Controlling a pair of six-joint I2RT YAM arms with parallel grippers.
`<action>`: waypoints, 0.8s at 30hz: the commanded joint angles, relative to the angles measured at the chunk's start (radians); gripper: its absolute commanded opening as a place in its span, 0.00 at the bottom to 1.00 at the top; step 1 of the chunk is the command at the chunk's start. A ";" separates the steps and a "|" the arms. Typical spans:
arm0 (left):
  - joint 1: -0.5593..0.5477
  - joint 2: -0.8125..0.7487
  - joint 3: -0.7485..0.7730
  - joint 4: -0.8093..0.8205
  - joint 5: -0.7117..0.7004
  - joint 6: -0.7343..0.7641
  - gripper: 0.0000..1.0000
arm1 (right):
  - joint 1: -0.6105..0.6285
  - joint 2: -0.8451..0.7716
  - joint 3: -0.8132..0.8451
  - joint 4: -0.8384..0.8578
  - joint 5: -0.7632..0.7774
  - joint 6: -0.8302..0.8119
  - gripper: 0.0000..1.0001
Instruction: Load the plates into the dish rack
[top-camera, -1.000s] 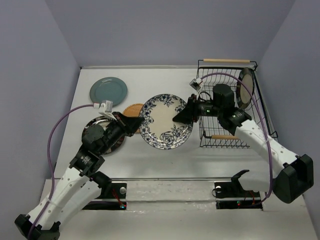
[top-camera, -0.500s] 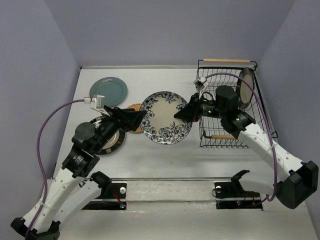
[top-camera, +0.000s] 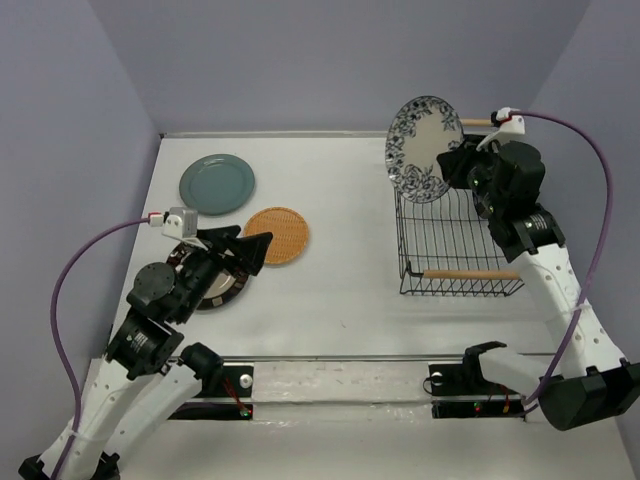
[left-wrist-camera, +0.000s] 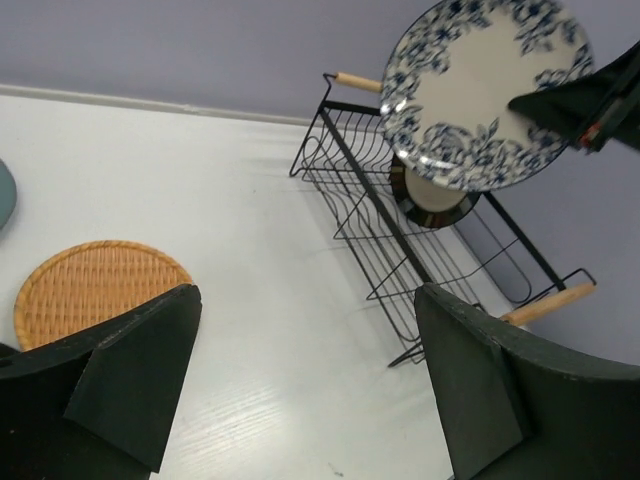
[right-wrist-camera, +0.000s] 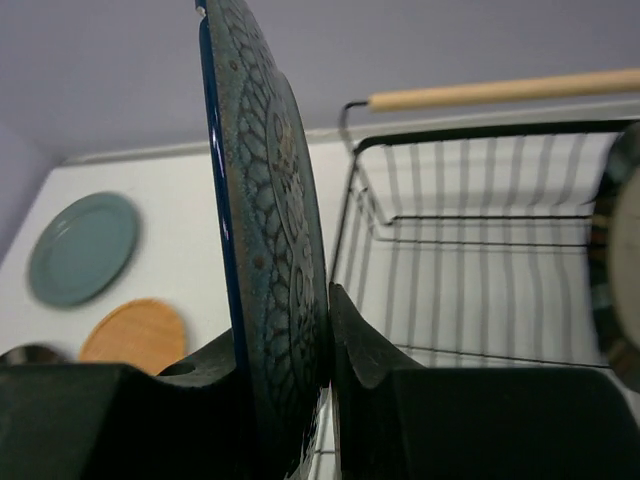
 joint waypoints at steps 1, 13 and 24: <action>-0.004 -0.036 -0.075 -0.001 -0.014 0.060 0.99 | -0.015 -0.006 0.105 0.091 0.366 -0.171 0.07; -0.004 -0.048 -0.072 -0.010 0.088 0.102 0.99 | -0.131 0.219 0.100 0.430 0.474 -0.534 0.07; -0.004 -0.048 -0.075 -0.005 0.117 0.105 0.99 | -0.317 0.282 -0.037 0.459 0.290 -0.489 0.07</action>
